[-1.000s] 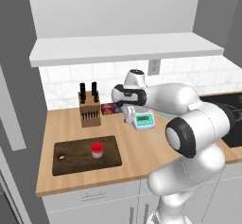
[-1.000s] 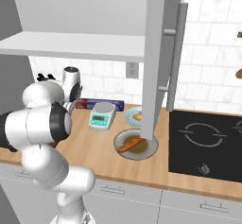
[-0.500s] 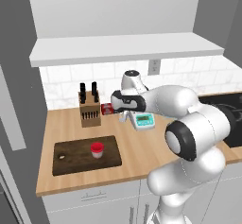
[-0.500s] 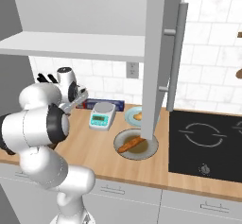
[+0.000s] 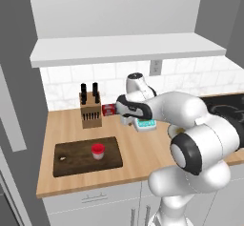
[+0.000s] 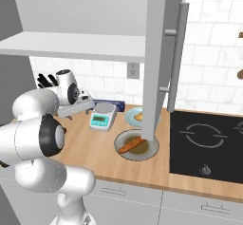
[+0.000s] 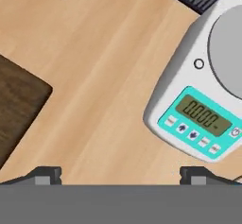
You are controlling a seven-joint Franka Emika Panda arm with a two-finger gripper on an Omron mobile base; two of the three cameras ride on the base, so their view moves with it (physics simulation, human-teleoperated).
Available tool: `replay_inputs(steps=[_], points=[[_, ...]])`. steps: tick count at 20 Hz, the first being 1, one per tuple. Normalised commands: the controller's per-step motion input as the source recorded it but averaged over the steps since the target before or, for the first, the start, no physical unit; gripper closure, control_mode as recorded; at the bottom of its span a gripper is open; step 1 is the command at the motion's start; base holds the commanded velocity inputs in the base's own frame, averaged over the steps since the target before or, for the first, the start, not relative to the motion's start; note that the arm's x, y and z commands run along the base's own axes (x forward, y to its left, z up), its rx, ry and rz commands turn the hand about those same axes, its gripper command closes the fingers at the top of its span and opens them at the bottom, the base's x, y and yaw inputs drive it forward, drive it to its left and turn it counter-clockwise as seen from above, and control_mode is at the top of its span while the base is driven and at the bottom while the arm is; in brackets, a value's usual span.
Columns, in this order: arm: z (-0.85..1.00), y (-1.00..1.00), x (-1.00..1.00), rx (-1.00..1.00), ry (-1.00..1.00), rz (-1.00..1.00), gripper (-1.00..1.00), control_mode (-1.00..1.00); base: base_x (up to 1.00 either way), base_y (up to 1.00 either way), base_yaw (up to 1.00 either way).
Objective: From the different types of pastries on the counter, select a croissant and place it on the cutting board. Then retrieve a jar of jam from the cabinet and place it alongside the croissant on the cutting board.
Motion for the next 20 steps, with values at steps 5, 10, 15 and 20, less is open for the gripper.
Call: replay_inputs(steps=[5,10,15,20], points=[[-0.06,-0.60,0.00,0.01,0.02,-0.44,-1.00,-1.00,0.00,0.00,0.00],[-0.01,-0.52,0.00,0.01,-0.01,-0.39,-1.00,-1.00,0.00,0.00,0.00],[0.00,-0.66,0.20,0.01,0.00,-0.39,-1.00,-1.00,0.00,0.00,0.00],[0.00,-0.67,0.28,0.02,-0.01,-0.35,-1.00,-1.00,0.00,0.00,0.00]])
